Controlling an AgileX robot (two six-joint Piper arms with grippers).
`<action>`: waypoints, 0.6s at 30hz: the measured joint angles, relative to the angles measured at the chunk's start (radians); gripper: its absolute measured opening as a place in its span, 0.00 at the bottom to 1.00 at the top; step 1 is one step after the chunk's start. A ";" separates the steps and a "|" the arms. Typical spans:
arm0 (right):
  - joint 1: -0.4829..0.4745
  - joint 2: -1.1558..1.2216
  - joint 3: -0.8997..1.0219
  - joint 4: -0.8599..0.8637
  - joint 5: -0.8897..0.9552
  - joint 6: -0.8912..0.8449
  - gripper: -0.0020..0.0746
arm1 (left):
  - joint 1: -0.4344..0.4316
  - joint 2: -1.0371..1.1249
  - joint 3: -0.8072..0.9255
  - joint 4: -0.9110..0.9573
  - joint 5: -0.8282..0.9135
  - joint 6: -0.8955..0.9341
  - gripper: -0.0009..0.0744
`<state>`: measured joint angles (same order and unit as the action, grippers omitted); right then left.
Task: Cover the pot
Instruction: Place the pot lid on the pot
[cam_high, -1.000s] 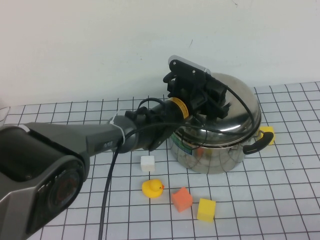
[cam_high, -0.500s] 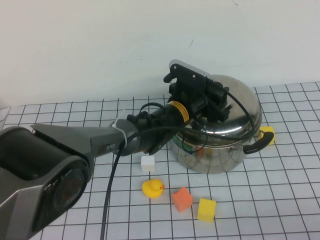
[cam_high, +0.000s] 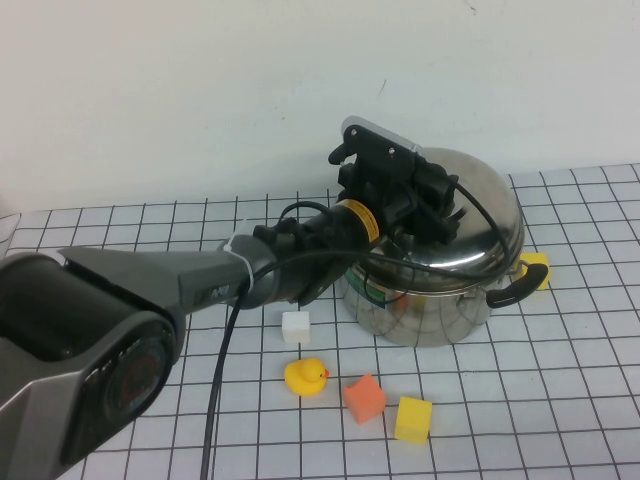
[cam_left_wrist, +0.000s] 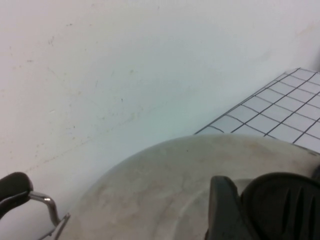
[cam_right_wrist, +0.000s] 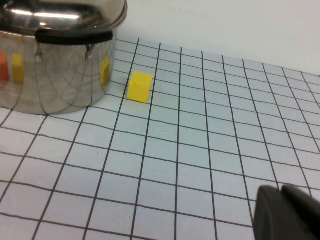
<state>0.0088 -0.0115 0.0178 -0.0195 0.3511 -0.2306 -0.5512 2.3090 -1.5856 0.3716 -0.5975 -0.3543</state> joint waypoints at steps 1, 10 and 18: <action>0.000 0.000 0.000 0.000 0.000 0.000 0.04 | 0.000 -0.002 0.000 0.002 0.008 0.000 0.44; 0.000 0.000 0.000 0.000 0.000 0.000 0.04 | 0.000 -0.004 -0.001 0.023 0.018 -0.049 0.44; 0.000 0.000 0.000 0.000 0.000 0.000 0.04 | 0.000 -0.025 -0.009 0.044 0.092 -0.070 0.44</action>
<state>0.0088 -0.0115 0.0178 -0.0195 0.3511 -0.2306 -0.5512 2.2839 -1.5942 0.4161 -0.5050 -0.4243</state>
